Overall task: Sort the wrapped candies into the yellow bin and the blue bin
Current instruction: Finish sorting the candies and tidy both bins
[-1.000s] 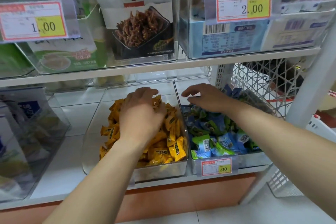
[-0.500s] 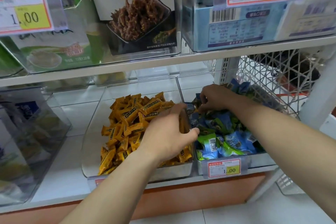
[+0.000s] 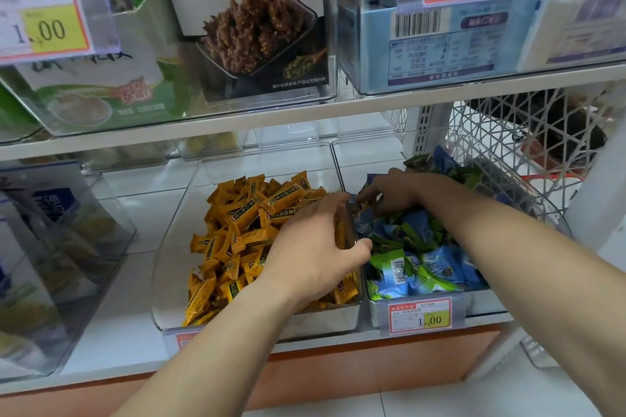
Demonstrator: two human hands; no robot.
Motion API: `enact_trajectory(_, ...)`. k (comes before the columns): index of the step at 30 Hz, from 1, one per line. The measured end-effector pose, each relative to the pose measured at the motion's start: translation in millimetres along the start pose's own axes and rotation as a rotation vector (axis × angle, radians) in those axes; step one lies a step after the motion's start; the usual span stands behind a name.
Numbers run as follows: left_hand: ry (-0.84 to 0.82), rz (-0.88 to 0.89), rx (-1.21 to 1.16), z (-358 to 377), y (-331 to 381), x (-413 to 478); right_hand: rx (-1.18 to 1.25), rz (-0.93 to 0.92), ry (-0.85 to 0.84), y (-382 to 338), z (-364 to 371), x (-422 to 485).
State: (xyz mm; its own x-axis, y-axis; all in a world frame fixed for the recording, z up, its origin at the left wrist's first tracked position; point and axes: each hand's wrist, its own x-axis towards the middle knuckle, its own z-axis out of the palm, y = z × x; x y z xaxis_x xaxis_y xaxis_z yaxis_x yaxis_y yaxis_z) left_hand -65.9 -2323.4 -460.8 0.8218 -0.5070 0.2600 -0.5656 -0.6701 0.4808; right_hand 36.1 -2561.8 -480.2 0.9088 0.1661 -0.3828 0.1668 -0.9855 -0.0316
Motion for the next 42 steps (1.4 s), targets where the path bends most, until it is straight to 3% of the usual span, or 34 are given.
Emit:
enact_trajectory(9, -0.022, -0.013, -0.008, -1, -2, 1, -0.034, -0.031, 0.2, -1, 10, -1)
enact_trajectory(16, -0.03, -0.008, -0.047, -3, -1, 0, -0.007, -0.037, 0.196, -2, 9, -6)
enact_trajectory(24, -0.037, -0.018, -0.046, -2, -1, 3, 0.183, 0.002, 0.409, 8, -2, -28)
enact_trajectory(27, -0.023, -0.016, -0.054, -3, 2, 3, 0.308, -0.023, 0.334, -2, -3, -30)
enact_trajectory(31, -0.023, -0.025, -0.052, -3, 2, 1, 0.267, 0.002, 0.106, -19, -2, -23)
enact_trajectory(42, -0.055, -0.041, -0.046, -4, -1, 2, 0.304, 0.05, 0.008, -31, 0, -11)
